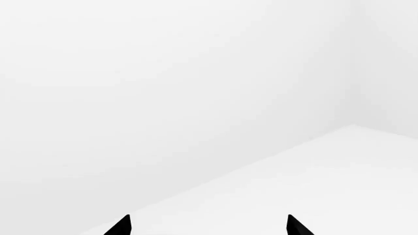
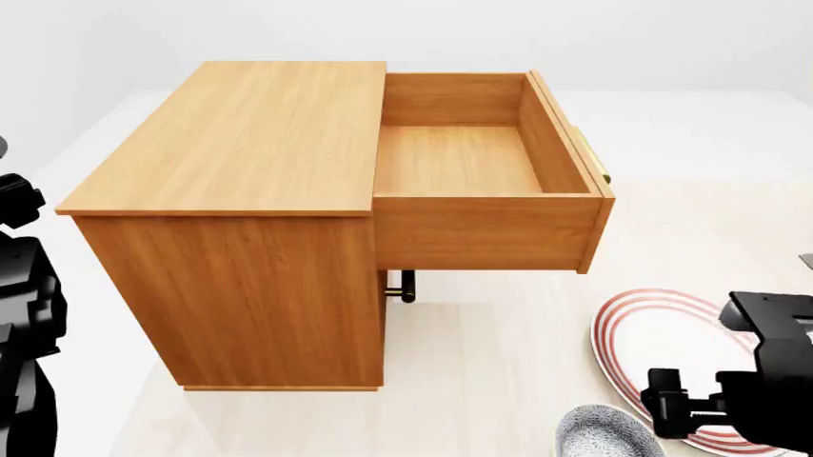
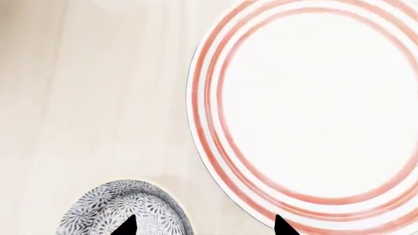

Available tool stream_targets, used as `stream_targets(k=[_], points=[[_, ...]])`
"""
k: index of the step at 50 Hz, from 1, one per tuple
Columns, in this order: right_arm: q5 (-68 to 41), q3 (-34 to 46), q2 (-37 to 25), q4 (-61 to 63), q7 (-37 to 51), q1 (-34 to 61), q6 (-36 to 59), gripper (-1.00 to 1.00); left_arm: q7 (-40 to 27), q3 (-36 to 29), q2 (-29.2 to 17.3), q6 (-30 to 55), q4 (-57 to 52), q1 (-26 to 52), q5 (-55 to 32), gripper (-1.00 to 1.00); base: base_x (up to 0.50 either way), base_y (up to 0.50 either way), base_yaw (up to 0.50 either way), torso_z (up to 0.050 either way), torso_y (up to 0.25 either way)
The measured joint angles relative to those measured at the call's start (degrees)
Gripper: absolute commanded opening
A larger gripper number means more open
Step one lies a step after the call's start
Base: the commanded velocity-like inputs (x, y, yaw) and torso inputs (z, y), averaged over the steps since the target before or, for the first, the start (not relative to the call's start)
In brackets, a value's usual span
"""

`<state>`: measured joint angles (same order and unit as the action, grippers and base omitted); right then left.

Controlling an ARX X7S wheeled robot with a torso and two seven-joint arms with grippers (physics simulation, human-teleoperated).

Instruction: Open the top drawer of the cabinet and put the bowl in it.

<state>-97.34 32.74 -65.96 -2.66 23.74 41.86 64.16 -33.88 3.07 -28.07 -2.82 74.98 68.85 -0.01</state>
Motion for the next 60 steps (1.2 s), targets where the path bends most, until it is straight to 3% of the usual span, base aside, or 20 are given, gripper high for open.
stream_targets(k=[55,56,60], points=[[8.7,5.4,6.4,-7.8,-9.1,-6.1,-4.3,1.00,0.2,0.2,0.0,0.3,0.0,0.2,0.0,1.00,0.00,0.00,0.00,0.000,0.000],[8.9,5.5,6.6,-7.9,-9.3,-6.2,-4.4,-1.00,0.2,0.2,0.0,0.3,0.0,0.2,0.0,1.00,0.00,0.00,0.00,0.000,0.000],[9.7,5.9,6.9,-8.0,-9.8,-6.4,-4.8,-1.00,0.2,0.3,0.0,0.3,0.0,0.2,0.0,1.00,0.00,0.00,0.00,0.000,0.000]])
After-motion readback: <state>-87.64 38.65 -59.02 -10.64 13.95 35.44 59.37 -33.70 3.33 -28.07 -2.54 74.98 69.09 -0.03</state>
